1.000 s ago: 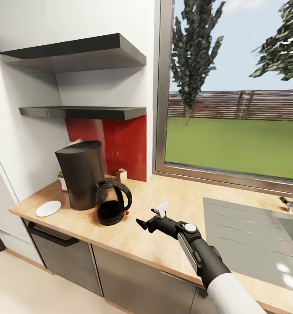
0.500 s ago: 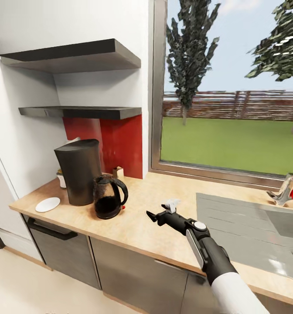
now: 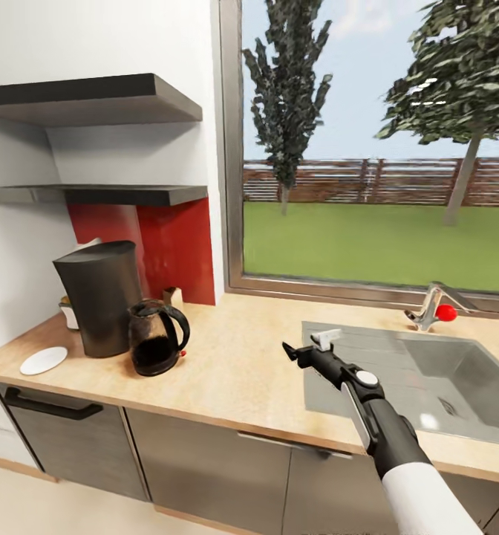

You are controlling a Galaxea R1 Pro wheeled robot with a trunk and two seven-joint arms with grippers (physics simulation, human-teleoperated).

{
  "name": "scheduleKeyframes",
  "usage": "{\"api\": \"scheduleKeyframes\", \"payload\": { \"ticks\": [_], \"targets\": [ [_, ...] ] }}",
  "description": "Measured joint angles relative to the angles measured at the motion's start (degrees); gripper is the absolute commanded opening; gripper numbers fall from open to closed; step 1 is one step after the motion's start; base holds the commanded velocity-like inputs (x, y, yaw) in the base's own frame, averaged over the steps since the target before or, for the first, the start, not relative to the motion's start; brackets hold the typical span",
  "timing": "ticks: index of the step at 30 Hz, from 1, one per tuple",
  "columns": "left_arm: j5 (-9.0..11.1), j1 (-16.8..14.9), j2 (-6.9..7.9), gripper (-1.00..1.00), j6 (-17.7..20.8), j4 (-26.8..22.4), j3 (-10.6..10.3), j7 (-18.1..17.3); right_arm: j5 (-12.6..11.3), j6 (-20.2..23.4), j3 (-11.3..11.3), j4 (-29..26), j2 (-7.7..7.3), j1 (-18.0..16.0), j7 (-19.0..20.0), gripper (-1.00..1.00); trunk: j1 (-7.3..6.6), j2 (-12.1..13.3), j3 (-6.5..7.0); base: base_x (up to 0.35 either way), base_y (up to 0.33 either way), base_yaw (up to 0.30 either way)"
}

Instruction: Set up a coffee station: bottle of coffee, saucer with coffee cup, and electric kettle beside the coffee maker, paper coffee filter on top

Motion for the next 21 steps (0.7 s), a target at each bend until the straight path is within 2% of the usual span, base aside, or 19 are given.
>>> {"api": "scheduleKeyframes", "payload": {
  "ticks": [2, 4, 11, 12, 16, 21],
  "targets": [
    [0.0, 0.0, -0.2, 1.0, -0.2, 0.0, 0.1, 0.0, 0.0, 0.0, -1.4, -0.2, -2.13, 0.0, -0.5, 1.0, 0.0, 0.0, 0.1, 0.0, 0.0, -0.268],
    [0.0, 0.0, -0.28, 1.0, -0.2, 0.0, 0.0, 0.0, 0.0, 0.0, -2.8, -0.3, -3.39, 0.0, -0.6, 1.0, 0.0, 0.0, 0.2, 0.0, 0.0, -0.268],
    [0.0, 0.0, -0.11, 1.0, -0.1, 0.0, -0.2, 0.0, 0.0, 0.1, -6.7, -1.9, -5.48, 0.1, -0.7, 1.0, 0.0, 0.0, 0.56, 0.0, 0.0, -0.268],
    [0.0, 0.0, -0.1, 1.0, -0.1, 0.0, -0.2, 0.0, 0.0, 0.1, -6.8, -2.0, -5.7, 0.1, -0.7, 1.0, 0.0, 0.0, 0.61, 0.0, 0.0, -0.268],
    [-0.1, 0.0, -0.08, 1.0, -0.1, 0.0, -0.3, 0.1, 0.2, 0.1, -7.1, -1.9, -8.37, 0.1, -0.7, 1.0, 0.0, 0.0, 0.81, 0.0, -0.111, -0.268],
    [-0.1, 0.0, -0.31, 1.0, -0.1, 0.1, -0.3, 0.3, 0.1, 0.2, -7.1, -0.8, -9.33, 0.2, -0.7, 1.0, 0.0, 0.0, 1.07, 0.0, -0.245, -0.253]
  ]
}}
